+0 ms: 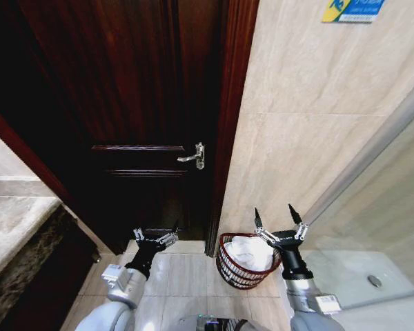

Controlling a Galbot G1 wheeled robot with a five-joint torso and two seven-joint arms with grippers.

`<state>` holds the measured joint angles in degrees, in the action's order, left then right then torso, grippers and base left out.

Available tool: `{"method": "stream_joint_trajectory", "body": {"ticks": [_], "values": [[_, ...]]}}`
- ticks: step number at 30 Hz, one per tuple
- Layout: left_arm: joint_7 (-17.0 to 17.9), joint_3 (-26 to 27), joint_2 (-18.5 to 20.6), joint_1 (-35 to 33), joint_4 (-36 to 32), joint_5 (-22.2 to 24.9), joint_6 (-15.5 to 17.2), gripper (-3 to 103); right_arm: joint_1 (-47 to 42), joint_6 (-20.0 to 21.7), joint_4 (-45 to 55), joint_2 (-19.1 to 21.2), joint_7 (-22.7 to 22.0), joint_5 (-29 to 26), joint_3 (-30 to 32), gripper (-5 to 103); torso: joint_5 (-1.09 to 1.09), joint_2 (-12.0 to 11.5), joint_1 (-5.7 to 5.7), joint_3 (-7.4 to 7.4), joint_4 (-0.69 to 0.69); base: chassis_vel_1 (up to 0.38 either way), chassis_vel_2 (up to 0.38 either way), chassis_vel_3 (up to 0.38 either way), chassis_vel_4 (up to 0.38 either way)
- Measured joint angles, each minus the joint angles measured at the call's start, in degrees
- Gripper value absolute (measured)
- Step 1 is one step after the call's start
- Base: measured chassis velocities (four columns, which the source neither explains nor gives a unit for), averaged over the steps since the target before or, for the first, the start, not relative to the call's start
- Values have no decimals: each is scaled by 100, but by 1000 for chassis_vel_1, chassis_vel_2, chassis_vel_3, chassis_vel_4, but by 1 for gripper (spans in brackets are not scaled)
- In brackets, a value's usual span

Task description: Discard the used towel into the hamper.

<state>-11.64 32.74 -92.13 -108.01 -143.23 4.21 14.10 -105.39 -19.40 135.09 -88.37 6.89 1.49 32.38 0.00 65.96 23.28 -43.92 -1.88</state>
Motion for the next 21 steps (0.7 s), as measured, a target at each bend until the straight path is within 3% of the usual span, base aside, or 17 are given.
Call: {"method": "stream_joint_trajectory", "body": {"ticks": [6, 21], "values": [[0, -3, -4, 0, 0, 0, 0, 100, 0, 0, 0, 2, -1, 0, 4, 100, 3, 0, 0, -1, 0, -116, -125, 126, 115], [0, 0, 0, 0, 0, 0, 0, 100, 0, 0, 0, 0, -1, 0, 0, 100, 1, -1, 0, 0, 1, 16, 19, -12, -11]]}}
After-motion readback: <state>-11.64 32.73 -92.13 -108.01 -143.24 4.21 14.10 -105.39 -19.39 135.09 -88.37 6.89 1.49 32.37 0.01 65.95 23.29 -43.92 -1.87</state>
